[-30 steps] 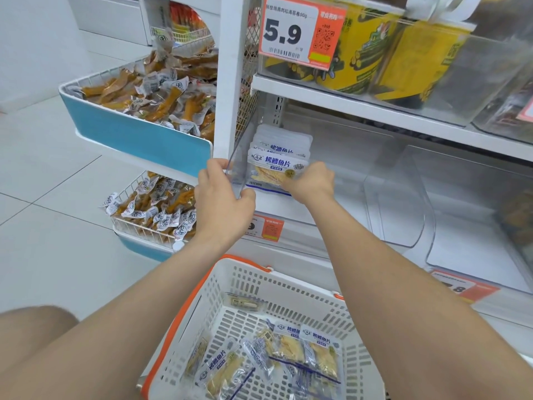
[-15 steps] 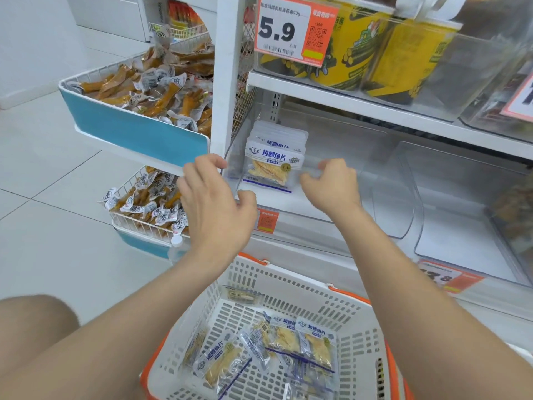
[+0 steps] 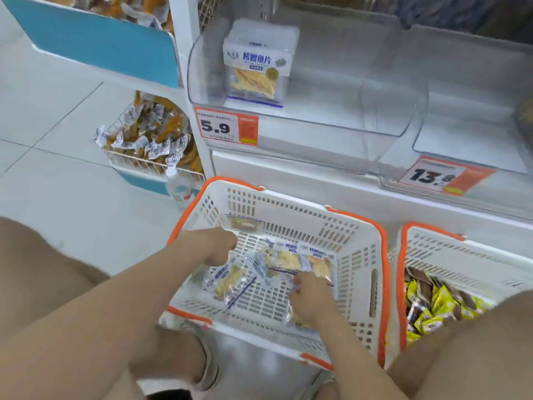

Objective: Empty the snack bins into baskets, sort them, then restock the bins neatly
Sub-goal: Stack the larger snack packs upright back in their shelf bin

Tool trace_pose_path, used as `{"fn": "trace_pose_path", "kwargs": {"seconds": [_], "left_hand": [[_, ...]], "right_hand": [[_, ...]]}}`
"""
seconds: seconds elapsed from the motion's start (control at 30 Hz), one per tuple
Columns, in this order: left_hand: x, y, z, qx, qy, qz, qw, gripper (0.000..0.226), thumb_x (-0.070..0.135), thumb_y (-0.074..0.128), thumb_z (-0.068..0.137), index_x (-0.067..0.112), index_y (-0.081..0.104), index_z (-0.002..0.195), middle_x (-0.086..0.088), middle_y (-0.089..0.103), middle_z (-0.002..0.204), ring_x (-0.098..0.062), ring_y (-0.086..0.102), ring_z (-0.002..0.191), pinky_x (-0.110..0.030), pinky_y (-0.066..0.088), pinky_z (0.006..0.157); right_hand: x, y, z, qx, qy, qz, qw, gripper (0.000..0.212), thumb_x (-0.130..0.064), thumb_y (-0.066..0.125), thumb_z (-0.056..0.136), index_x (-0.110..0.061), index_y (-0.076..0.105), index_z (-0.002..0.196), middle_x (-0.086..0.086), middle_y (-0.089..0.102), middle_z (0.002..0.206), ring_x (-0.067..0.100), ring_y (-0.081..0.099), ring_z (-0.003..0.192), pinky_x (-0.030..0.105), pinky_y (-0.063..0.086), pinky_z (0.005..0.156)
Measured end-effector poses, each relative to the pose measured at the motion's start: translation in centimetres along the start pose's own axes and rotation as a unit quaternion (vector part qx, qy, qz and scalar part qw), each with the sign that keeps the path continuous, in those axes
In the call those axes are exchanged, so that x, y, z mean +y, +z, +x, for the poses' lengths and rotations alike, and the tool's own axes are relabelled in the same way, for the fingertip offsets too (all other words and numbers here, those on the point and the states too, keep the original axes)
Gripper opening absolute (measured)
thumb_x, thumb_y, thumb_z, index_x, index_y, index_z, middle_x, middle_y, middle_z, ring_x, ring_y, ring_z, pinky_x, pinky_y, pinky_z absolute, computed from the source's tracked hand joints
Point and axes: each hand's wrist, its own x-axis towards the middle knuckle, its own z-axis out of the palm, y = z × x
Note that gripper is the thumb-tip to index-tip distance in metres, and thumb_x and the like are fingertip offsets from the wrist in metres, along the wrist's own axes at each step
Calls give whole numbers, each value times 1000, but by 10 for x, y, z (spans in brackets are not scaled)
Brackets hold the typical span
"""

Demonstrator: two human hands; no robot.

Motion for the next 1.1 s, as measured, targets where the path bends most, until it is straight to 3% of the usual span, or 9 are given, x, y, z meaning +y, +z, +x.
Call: {"fn": "trace_pose_path", "kwargs": {"seconds": [0.17, 0.37, 0.47, 0.57, 0.77, 0.83, 0.93, 1.03, 1.1], "left_hand": [[-9, 56, 40, 26, -96, 123, 987, 49, 8, 48, 97, 14, 43, 145, -18, 43, 144, -40, 41, 136, -46, 39, 112], [11, 95, 72, 62, -168, 229, 957, 49, 27, 50, 97, 11, 46, 143, -28, 33, 151, -52, 25, 143, -56, 24, 120], [23, 103, 85, 78, -149, 151, 974, 56, 19, 68, 90, 13, 43, 140, -19, 30, 146, -51, 39, 132, -56, 39, 109], [27, 111, 100, 91, -54, -6, 994, 76, -8, 70, 81, 14, 34, 145, -16, 33, 143, -35, 59, 107, -40, 52, 80], [20, 124, 125, 96, 14, -312, 945, 63, 17, 83, 84, 26, 51, 137, -4, 52, 124, -24, 60, 93, -43, 56, 96], [14, 130, 131, 135, -27, -258, 956, 49, 6, 73, 88, 24, 60, 131, -10, 51, 131, -27, 59, 106, -43, 53, 101], [5, 141, 135, 210, -151, -159, 953, 61, 15, 74, 89, 16, 45, 142, -20, 37, 145, -41, 39, 133, -52, 42, 111], [5, 144, 134, 118, -158, -212, 957, 72, 25, 73, 92, 4, 30, 147, -24, 33, 146, -43, 39, 135, -49, 39, 113], [10, 146, 136, 89, -159, -246, 952, 85, 28, 82, 83, 0, 29, 144, -22, 32, 142, -40, 45, 129, -45, 44, 108]], "right_hand": [[27, 31, 31, -74, 29, -36, 996, 20, -14, 51, 98, -15, 56, 118, 7, 62, 117, 26, 62, 104, 37, 55, 89], [47, 35, 79, 67, 10, 0, 998, 31, -6, 60, 95, -19, 69, 122, 6, 55, 132, 25, 62, 106, 40, 56, 94], [60, 36, 100, 115, 9, -29, 993, 64, -8, 72, 87, -21, 51, 146, 14, 36, 151, 36, 40, 139, 47, 46, 110], [67, 45, 110, 6, 23, -91, 996, 66, -20, 62, 97, -25, 29, 154, 15, 20, 160, 43, 14, 150, 53, 40, 114], [63, 52, 100, 44, -71, -125, 989, 57, -42, 67, 92, -30, 51, 146, 0, 46, 146, 31, 38, 133, 43, 37, 114], [58, 55, 95, 25, -86, -81, 993, 57, -54, 70, 89, -34, 58, 141, -3, 39, 151, 26, 32, 137, 46, 35, 118], [53, 69, 90, 74, -56, -39, 995, 44, -49, 72, 92, -35, 63, 132, -1, 15, 168, 28, 12, 154, 50, 17, 126], [50, 80, 87, 71, -14, -63, 995, 62, -33, 67, 99, -27, 36, 153, 10, 7, 172, 35, 3, 159, 54, 12, 128], [46, 82, 85, 79, 12, -92, 993, 83, -34, 73, 94, -23, 21, 159, 14, 24, 162, 38, 19, 152, 52, 25, 123]]}}
